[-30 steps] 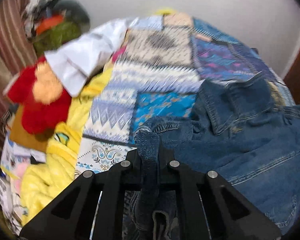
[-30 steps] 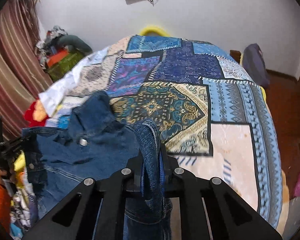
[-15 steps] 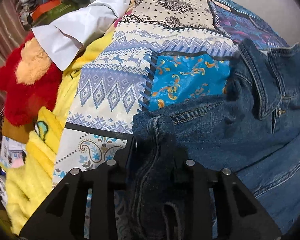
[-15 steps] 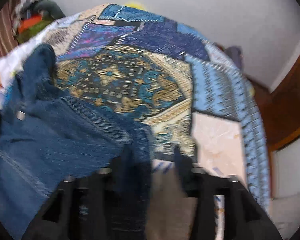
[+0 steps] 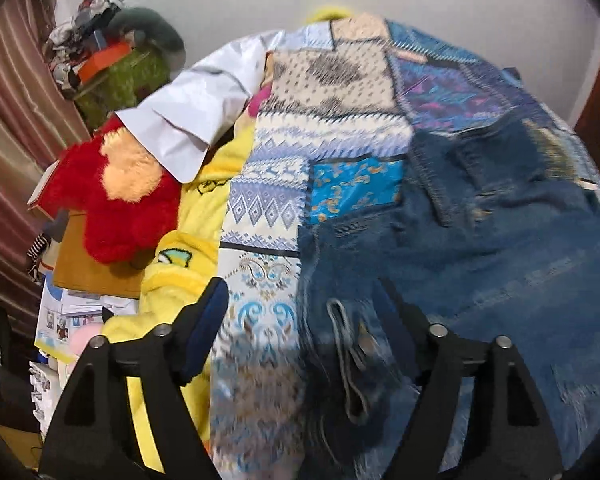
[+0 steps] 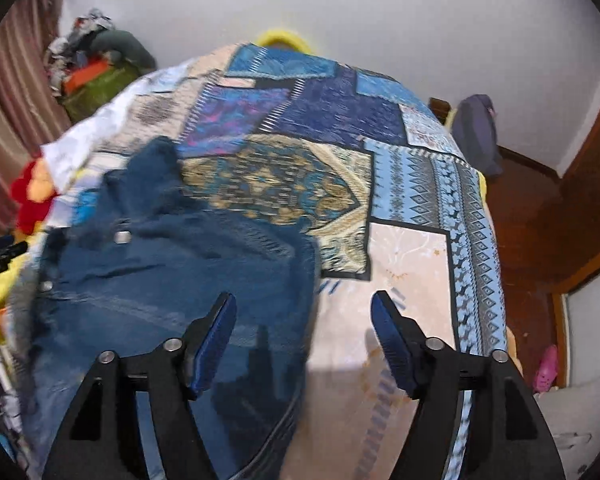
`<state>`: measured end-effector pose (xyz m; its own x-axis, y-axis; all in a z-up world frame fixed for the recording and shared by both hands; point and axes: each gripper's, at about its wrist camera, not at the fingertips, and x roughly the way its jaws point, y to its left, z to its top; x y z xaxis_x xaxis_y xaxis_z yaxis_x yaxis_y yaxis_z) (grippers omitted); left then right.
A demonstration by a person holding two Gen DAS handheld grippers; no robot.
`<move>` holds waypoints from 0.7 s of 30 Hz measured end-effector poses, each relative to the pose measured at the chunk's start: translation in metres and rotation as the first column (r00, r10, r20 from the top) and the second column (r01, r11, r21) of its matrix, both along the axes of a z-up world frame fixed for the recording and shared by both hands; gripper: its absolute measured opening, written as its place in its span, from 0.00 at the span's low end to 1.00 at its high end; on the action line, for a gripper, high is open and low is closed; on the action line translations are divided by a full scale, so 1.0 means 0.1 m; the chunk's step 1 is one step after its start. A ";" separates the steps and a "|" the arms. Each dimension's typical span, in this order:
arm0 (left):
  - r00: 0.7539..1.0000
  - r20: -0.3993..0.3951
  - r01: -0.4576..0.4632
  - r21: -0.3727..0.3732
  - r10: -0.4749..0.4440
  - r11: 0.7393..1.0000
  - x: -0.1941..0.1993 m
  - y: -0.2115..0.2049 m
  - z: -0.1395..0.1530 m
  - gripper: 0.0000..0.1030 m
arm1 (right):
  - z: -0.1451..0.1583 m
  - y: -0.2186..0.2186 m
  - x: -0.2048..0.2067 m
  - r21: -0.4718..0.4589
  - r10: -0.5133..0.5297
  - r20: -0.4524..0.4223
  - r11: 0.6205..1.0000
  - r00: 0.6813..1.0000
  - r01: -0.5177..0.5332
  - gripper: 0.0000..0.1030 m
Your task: Fold large clothes
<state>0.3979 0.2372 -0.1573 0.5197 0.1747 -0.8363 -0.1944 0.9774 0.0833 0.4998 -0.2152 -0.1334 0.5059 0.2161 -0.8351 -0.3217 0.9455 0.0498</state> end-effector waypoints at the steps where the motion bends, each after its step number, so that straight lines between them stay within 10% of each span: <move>1: 1.000 0.007 0.014 -0.009 -0.013 1.000 -0.11 -0.04 0.06 0.76 | 0.06 0.00 -0.09 0.021 0.006 -0.001 1.000 1.000 -0.006 0.80; 9: 0.995 -0.044 0.086 -0.090 -0.091 0.992 -0.78 -0.32 -0.09 0.80 | 0.14 0.06 -0.88 0.057 0.108 -0.029 0.993 0.994 -0.106 0.87; 21: 0.978 -0.207 -0.045 -0.303 -0.020 0.952 -1.90 -0.23 -0.83 0.80 | -0.25 -0.20 -2.00 0.086 0.084 -0.130 0.994 0.988 -0.073 0.87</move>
